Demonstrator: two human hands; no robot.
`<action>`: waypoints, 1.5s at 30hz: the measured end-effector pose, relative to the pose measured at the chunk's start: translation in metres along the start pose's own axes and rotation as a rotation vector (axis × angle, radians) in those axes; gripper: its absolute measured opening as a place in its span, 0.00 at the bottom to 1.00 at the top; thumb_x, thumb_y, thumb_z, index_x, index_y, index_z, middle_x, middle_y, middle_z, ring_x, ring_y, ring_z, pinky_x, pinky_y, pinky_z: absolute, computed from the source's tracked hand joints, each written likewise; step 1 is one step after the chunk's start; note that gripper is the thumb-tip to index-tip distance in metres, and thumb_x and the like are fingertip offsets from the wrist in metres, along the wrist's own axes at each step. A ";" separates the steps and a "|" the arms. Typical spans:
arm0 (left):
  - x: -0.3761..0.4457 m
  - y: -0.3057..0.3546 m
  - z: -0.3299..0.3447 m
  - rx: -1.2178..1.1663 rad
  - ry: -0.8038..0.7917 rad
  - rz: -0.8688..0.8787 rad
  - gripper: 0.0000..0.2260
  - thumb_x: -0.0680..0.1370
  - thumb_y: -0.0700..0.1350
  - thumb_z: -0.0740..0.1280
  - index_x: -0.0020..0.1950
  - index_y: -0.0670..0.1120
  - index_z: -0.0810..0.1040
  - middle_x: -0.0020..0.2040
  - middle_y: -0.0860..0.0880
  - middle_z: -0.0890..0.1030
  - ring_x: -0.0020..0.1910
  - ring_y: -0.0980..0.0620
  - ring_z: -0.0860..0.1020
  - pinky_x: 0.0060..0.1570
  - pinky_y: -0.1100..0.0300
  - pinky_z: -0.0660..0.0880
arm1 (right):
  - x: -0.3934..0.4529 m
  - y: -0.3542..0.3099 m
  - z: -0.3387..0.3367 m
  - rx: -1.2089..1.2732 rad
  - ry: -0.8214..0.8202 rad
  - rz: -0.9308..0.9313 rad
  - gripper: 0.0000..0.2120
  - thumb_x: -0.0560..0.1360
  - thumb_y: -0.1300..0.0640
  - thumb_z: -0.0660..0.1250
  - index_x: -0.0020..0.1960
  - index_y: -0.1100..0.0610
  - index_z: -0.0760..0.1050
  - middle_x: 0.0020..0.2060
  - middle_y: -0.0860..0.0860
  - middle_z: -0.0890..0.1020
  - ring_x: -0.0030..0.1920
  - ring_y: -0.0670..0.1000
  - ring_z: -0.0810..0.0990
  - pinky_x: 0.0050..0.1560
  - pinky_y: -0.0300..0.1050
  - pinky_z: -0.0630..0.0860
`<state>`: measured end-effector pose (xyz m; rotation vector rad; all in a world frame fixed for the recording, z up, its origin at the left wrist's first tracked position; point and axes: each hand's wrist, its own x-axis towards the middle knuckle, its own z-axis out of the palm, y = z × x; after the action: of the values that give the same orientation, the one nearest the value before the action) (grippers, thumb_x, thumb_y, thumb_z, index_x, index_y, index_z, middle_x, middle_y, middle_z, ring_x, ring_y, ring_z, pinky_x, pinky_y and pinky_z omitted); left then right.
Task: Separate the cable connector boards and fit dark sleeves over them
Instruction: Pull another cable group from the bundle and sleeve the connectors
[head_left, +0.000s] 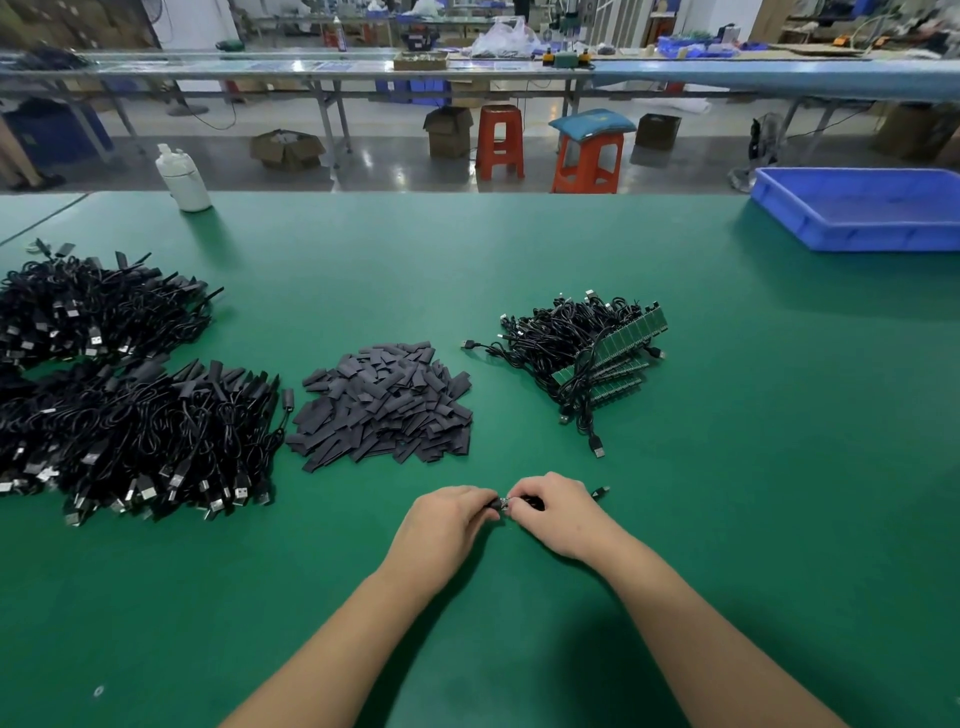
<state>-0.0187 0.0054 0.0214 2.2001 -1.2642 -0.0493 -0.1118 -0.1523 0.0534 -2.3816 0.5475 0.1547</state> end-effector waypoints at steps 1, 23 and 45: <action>-0.001 0.000 0.000 0.000 0.006 0.004 0.09 0.79 0.47 0.67 0.56 0.46 0.82 0.48 0.50 0.84 0.48 0.49 0.80 0.50 0.54 0.75 | 0.000 0.001 0.001 -0.001 0.000 -0.005 0.11 0.79 0.50 0.62 0.53 0.49 0.82 0.44 0.47 0.83 0.51 0.52 0.78 0.57 0.43 0.70; -0.002 -0.001 0.010 0.148 -0.048 -0.001 0.10 0.82 0.52 0.61 0.57 0.49 0.78 0.50 0.51 0.82 0.48 0.48 0.79 0.47 0.51 0.75 | 0.008 0.017 0.016 -0.188 0.043 -0.153 0.14 0.82 0.47 0.59 0.55 0.50 0.81 0.49 0.47 0.83 0.54 0.52 0.75 0.60 0.48 0.66; -0.003 -0.002 0.013 0.250 -0.209 0.086 0.28 0.76 0.37 0.58 0.77 0.46 0.61 0.73 0.47 0.67 0.64 0.45 0.73 0.62 0.52 0.71 | 0.005 0.008 0.017 -0.200 0.085 -0.133 0.12 0.82 0.50 0.58 0.44 0.52 0.76 0.41 0.52 0.82 0.45 0.55 0.75 0.44 0.47 0.66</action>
<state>-0.0232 0.0024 0.0085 2.3983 -1.5515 -0.0938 -0.1100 -0.1483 0.0343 -2.6202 0.4279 0.0515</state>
